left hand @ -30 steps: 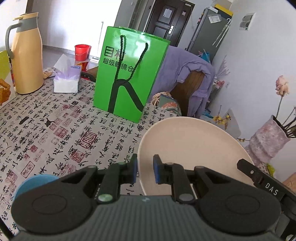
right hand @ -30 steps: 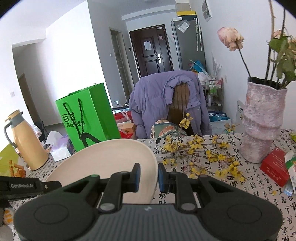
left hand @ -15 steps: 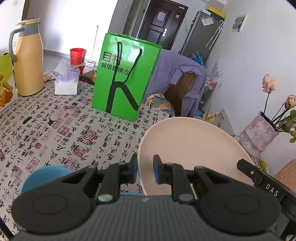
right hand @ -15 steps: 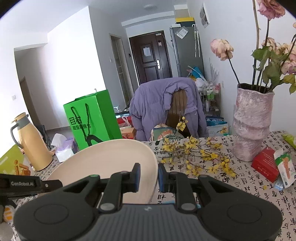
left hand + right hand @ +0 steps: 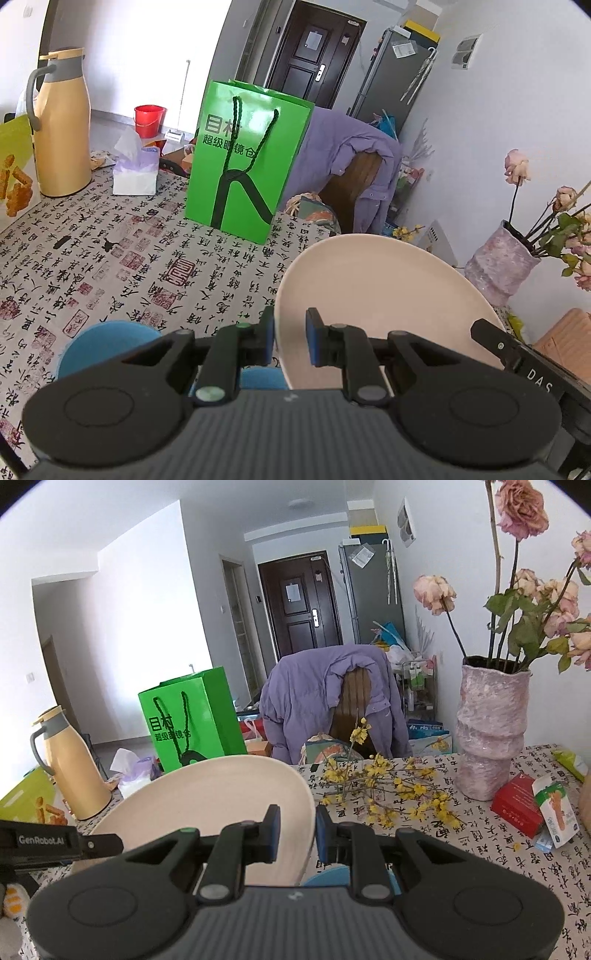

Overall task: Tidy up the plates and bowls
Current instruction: 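Carry the held cream plates back toward the blue bowls with both grippers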

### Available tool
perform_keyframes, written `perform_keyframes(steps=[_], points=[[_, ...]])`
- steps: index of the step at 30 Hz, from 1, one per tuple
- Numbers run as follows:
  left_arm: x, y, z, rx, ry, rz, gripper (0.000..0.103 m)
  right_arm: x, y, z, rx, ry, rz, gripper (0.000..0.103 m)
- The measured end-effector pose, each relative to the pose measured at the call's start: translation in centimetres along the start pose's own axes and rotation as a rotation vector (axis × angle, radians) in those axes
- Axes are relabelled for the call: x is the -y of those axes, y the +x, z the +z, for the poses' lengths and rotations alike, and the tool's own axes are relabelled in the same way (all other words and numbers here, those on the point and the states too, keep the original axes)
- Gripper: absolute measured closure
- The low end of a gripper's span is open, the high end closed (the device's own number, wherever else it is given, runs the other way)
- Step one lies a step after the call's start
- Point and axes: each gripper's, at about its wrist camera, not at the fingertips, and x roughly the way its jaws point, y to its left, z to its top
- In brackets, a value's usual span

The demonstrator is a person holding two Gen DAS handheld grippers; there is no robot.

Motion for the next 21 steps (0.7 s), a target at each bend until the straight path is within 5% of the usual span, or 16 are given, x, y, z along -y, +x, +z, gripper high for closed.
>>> perform_keyframes(steps=[21], points=[[-0.7, -3.4, -1.9, 0.013, 0.005, -0.032, 0.086, -0.5, -4.5, -1.9, 0.040, 0.010, 0.000, 0.084]])
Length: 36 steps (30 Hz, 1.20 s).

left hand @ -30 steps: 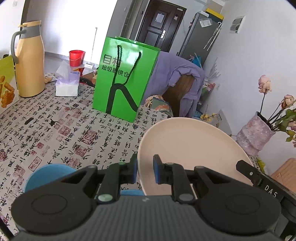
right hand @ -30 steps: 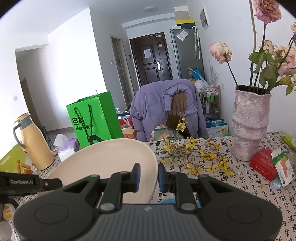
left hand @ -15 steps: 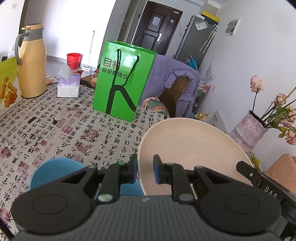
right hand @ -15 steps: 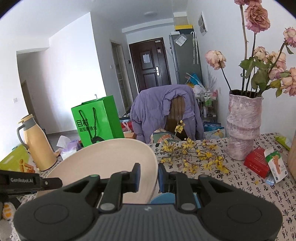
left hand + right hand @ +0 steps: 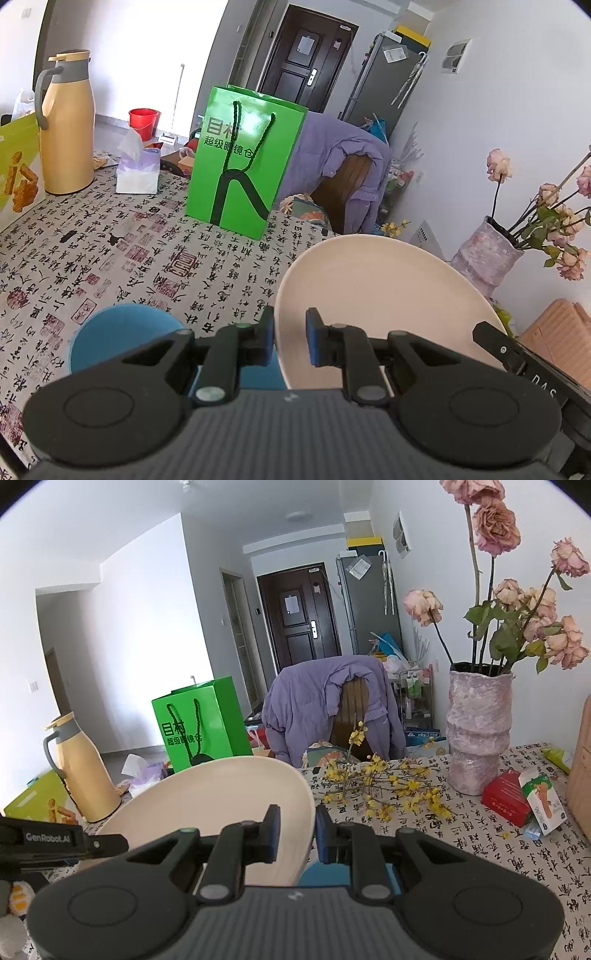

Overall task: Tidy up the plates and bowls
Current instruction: 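Carry the held cream plates back toward the blue bowls with both grippers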

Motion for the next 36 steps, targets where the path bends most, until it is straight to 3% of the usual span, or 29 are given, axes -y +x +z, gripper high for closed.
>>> perform_keyframes(steps=[36], points=[[-2.2, -5.1, -2.4, 0.040, -0.002, -0.027, 0.086, -1.9, -4.6, -2.3, 0.029, 0.001, 0.016, 0.084]])
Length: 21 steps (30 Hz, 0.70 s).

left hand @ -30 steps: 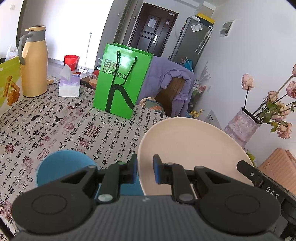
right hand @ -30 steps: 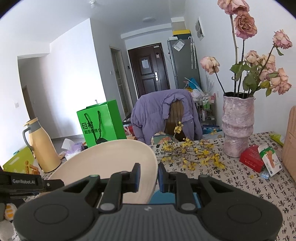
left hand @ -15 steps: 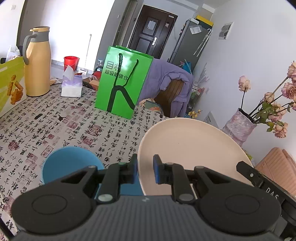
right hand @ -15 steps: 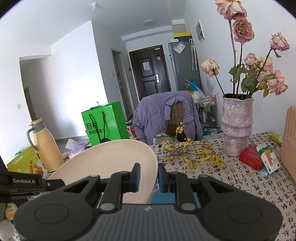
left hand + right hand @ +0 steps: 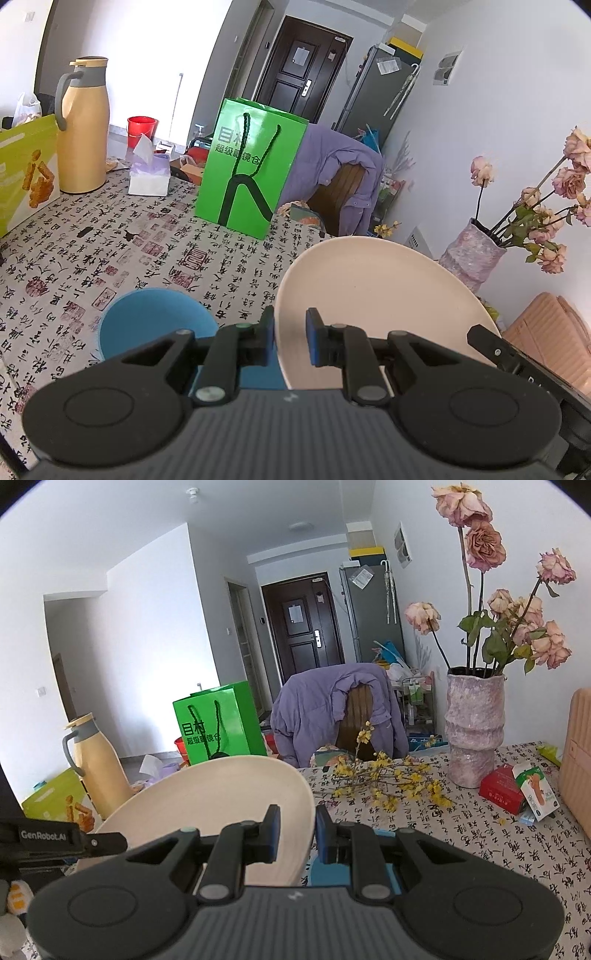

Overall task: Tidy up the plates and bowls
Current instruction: 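Carry the held cream plates back toward the blue bowls with both grippers, then bring both held cream plates past the blue bowls toward the plate stack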

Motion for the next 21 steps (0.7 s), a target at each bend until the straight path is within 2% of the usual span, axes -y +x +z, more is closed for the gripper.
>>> perform_keyframes(steps=[21], points=[[-2.4, -2.5, -1.5, 0.025, -0.011, -0.018, 0.086, -2.0, -2.2, -1.9, 0.014, -0.020, 0.022, 0.084]])
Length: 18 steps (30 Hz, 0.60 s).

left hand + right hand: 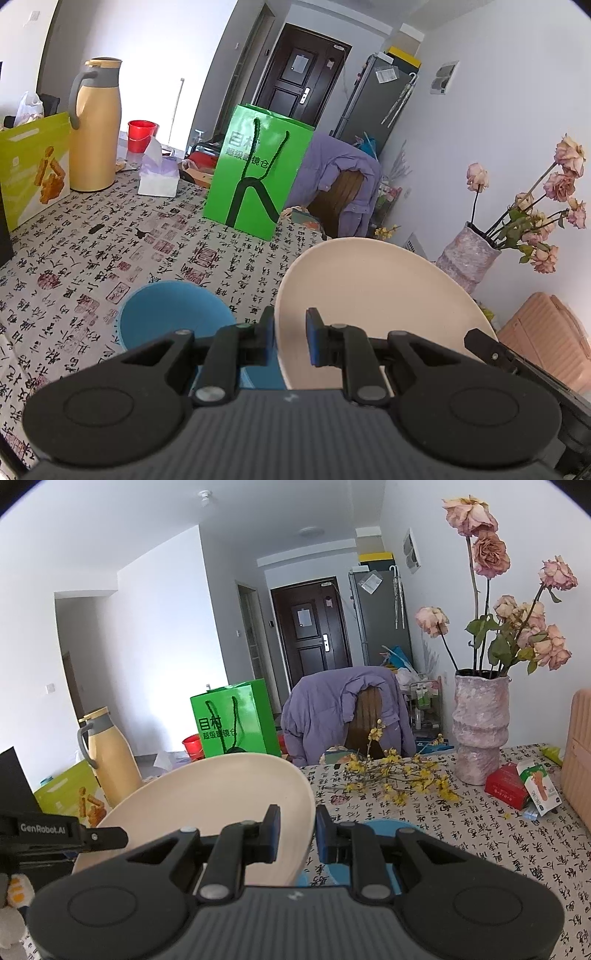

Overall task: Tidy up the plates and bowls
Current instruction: 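Bring both held cream plates past the blue bowls toward the plate stack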

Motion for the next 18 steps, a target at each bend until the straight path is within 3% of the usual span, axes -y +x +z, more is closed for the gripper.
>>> perform_keyframes(steps=[18], points=[[-2.0, -1.4, -1.2, 0.016, -0.032, -0.024, 0.086, -1.1, -0.6, -1.7, -0.010, 0.004, 0.030, 0.084]])
